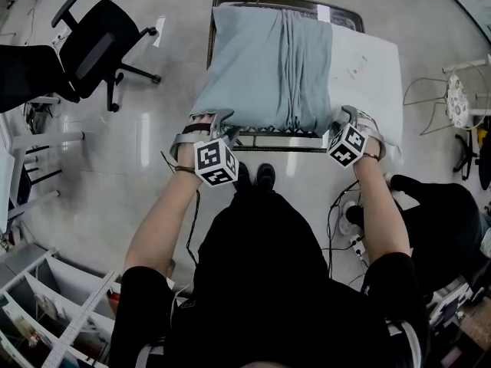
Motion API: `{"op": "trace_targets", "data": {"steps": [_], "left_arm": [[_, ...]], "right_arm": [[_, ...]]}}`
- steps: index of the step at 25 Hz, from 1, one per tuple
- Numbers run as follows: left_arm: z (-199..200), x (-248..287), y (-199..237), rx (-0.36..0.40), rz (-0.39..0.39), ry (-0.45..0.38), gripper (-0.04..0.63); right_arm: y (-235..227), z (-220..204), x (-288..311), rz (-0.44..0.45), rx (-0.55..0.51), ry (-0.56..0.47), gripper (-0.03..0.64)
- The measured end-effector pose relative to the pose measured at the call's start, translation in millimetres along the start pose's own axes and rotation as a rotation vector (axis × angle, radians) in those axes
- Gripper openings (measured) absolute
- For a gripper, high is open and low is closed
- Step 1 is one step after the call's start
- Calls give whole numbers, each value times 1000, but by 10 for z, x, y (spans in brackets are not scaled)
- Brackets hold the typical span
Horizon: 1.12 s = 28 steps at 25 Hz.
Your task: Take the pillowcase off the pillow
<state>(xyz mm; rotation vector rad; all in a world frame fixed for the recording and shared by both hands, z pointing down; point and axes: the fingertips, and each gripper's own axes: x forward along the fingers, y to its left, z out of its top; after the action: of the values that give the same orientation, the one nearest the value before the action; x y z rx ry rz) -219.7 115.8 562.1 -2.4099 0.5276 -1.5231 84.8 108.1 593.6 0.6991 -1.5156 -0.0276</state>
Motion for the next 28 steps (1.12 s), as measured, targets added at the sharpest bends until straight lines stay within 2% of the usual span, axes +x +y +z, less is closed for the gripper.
{"op": "trace_targets", "data": {"steps": [3, 5, 7, 9, 10, 12, 15, 17, 18, 19, 20, 22, 24, 26, 28], "left_arm": [[15, 246, -38, 30, -17, 67, 189], [-56, 316, -32, 37, -26, 106, 161], [-155, 308, -25, 58, -19, 133, 136], [-284, 287, -19, 46, -14, 151, 123], [-365, 295, -22, 30, -15, 164, 137], [-554, 360, -47, 0, -24, 200, 253], [-649, 482, -33, -33, -17, 192, 262], [-635, 570, -1, -20, -12, 188, 259], [-646, 613, 3, 4, -16, 202, 234], [-671, 648, 5, 36, -20, 224, 164], [-705, 669, 10, 69, -23, 249, 92], [-778, 671, 29, 110, -33, 286, 21], [-818, 619, 31, 87, -61, 277, 15], [-806, 500, 7, 20, -99, 228, 18], [-782, 327, 55, -45, -111, 174, 57]], "right_arm": [[-13, 34, 63, 0, -14, -2, 241], [-5, 47, 140, -5, -45, 1, 249], [-3, 76, 196, -38, -84, 1, 264], [-17, 100, 192, -66, -93, -14, 275], [-24, 101, 169, -71, -88, -28, 280], [-24, 91, 106, -65, -69, -65, 300], [17, 93, 104, -22, -52, -111, 357], [46, 133, 249, 8, -67, -114, 371], [67, 156, 343, 23, -79, -106, 371], [94, 168, 424, 38, -92, -95, 370], [119, 165, 476, 52, -105, -84, 356], [139, 134, 481, 75, -126, -75, 302], [120, 105, 418, 94, -120, -92, 273], [114, 75, 345, 107, -98, -108, 273], [101, 64, 279, 108, -85, -106, 278]]}}
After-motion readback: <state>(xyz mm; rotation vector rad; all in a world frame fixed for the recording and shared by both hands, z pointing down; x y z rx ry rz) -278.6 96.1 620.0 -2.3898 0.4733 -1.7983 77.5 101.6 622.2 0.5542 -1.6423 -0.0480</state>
